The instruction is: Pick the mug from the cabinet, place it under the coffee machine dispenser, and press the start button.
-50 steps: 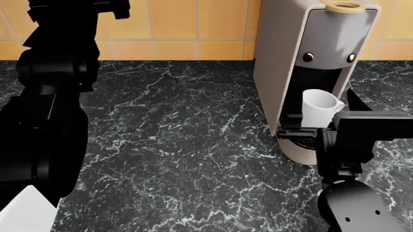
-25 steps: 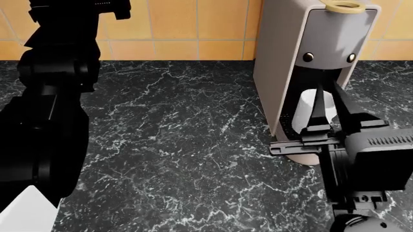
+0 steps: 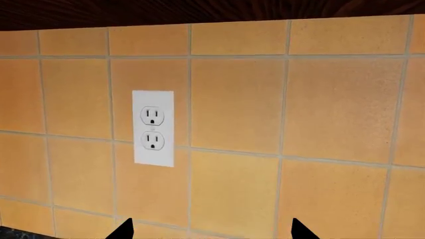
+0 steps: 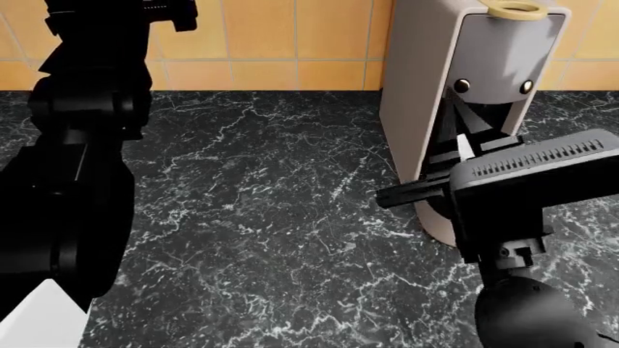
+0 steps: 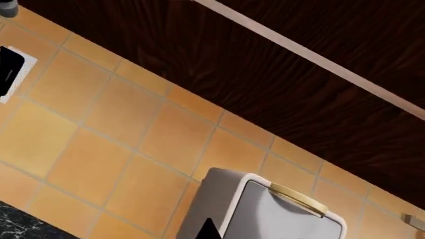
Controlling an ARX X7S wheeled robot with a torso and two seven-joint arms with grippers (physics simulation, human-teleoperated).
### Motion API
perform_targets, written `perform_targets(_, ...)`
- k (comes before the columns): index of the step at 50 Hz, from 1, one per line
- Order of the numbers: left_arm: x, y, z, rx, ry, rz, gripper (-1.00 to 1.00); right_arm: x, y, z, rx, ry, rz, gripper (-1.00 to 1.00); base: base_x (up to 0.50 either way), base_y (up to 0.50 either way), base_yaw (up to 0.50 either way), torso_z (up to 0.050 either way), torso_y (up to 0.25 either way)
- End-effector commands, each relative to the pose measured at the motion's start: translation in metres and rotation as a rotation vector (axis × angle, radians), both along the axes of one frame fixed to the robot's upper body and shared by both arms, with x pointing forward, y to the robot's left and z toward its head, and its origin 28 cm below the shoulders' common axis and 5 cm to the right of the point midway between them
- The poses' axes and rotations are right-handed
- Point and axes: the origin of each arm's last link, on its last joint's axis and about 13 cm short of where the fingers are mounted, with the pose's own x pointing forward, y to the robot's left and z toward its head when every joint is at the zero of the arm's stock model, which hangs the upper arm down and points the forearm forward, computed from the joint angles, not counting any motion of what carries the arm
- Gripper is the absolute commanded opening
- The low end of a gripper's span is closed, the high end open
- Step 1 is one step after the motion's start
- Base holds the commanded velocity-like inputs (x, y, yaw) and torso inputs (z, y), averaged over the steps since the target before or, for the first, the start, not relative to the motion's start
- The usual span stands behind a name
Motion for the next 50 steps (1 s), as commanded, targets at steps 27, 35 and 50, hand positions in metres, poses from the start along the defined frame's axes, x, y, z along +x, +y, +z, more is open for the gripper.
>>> perform_targets(27, 0.0, 0.001, -0.001, 0.0, 0.002, 0.002, 1.0, 0.023, -0.01, -0.006, 0.004, 0.053, -0.107, -1.0, 0.0, 0.0, 0.0, 0.0, 0.0)
perform_targets(35, 0.0, 0.0, -0.003, -0.001, 0.005, 0.002, 1.0, 0.02, -0.007, -0.006, 0.048, 0.139, -0.109, -1.0, 0.0, 0.0, 0.0, 0.0, 0.0)
perform_targets(50, 0.0, 0.0, -0.003, -0.001, 0.006, 0.001, 1.0, 0.024, -0.01, -0.004, 0.059, 0.125, -0.148, -1.0, 0.0, 0.0, 0.0, 0.0, 0.0)
